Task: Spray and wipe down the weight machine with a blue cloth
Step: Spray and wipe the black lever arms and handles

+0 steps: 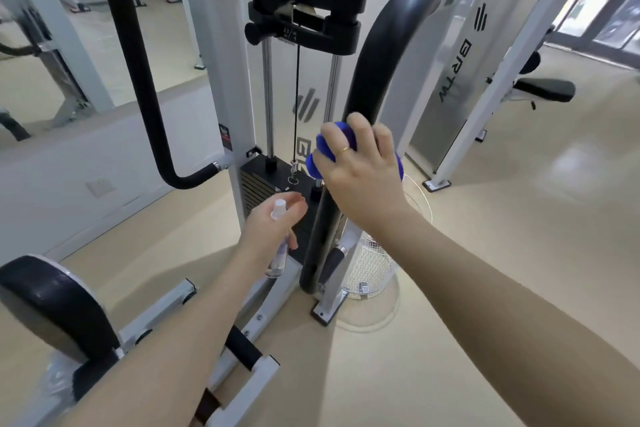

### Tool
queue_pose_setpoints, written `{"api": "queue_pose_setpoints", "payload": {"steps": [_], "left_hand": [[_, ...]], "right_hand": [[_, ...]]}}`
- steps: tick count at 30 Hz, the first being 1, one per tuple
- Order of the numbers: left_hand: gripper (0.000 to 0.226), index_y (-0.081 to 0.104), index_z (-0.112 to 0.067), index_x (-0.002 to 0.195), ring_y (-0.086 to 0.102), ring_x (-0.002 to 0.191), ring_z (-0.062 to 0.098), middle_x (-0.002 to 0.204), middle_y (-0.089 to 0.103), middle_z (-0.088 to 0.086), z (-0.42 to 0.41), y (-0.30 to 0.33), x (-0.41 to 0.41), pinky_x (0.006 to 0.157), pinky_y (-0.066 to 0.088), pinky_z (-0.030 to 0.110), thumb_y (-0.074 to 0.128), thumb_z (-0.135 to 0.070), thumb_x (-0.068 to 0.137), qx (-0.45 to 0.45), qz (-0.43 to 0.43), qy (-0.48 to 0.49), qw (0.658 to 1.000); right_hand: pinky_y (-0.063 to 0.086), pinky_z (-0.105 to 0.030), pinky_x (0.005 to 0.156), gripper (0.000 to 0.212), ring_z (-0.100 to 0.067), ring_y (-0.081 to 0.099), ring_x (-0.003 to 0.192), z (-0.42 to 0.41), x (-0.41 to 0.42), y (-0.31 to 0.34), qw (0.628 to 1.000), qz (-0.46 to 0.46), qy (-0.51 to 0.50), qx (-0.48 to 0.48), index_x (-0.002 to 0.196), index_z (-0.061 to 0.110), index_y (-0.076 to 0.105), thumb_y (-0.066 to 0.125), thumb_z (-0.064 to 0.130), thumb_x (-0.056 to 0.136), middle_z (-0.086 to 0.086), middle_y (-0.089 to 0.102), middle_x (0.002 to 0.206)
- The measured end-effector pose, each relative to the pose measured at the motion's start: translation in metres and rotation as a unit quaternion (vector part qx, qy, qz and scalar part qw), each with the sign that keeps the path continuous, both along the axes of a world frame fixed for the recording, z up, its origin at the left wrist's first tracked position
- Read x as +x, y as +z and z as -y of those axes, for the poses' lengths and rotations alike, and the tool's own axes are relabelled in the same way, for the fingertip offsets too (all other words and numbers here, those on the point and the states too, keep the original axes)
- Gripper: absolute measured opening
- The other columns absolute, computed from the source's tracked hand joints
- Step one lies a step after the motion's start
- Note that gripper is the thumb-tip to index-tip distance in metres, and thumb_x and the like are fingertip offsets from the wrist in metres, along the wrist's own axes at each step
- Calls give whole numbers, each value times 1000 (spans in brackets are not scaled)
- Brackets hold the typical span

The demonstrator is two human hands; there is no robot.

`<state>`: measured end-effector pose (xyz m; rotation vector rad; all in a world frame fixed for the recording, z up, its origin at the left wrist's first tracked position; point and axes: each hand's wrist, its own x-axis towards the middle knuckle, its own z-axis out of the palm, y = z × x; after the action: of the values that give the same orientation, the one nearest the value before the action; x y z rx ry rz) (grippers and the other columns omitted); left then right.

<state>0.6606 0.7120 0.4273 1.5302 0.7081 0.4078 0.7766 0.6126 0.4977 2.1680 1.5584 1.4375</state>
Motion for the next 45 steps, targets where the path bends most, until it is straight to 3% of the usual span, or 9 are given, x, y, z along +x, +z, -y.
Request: {"api": "queue_pose_setpoints", "payload": {"steps": [5,10,16,21,25,31,36,42,45], "left_hand": [[28,62,-21,113,55,50,14,89,70,12,-13,23,-7,61,48,30,65,-23,85,56,54,-32,996],[23,63,-22,111,56,53,11,86,69,7,-15,40,-3,62,48,30,61,-24,88,76,31,-31,996],[31,57,-32,118,52,49,4,83,66,-11,-8,61,9,52,43,17,59,-20,89,101,38,-69,992],[33,57,-31,121,51,47,6,106,63,-20,-7,53,4,48,40,15,57,-18,91,81,23,-92,992],[34,57,-33,120,52,47,6,102,64,-21,-4,46,-2,51,43,17,56,-17,90,74,23,-80,994],[44,52,-36,128,50,48,4,94,63,-21,2,65,7,54,45,15,56,-15,89,89,69,-65,992],[41,58,-35,119,41,36,0,58,54,2,6,81,20,40,32,14,45,-9,90,109,33,-66,991],[51,54,-26,128,52,50,10,114,64,-16,-2,70,8,51,42,14,48,0,85,136,28,-59,988],[49,57,-27,123,54,51,10,117,62,-14,-6,49,-4,62,47,24,49,0,84,130,-3,-49,990]], "right_hand": [[31,-39,87,23,-28,55,105,14,-8,-38,980,15,40,-194,87,20,72,74,26,65,-1,65,107],[27,-38,83,22,-28,42,101,-1,16,70,995,63,-6,75,82,20,68,48,12,75,-1,64,100],[28,-40,93,20,-30,43,115,-25,37,143,958,-222,-47,175,89,20,68,51,31,87,-2,59,108],[44,-49,90,35,-30,56,98,-34,50,157,875,-400,-2,273,47,31,46,47,48,77,6,56,88],[46,-52,91,34,-33,56,104,-33,57,160,818,-480,10,318,65,33,59,40,61,70,0,58,111],[32,-39,102,31,-25,40,116,-5,49,140,835,-406,4,372,91,13,67,47,37,92,-6,45,129],[28,-37,98,30,-31,45,113,-19,13,96,947,-239,85,199,80,10,70,51,33,85,-7,60,115],[27,-49,108,28,-38,32,133,-22,36,108,877,-329,89,340,100,12,71,52,30,90,-18,38,143],[21,-44,115,38,-36,20,140,-12,4,52,846,-384,160,333,128,14,57,47,29,94,-17,20,151]]}}
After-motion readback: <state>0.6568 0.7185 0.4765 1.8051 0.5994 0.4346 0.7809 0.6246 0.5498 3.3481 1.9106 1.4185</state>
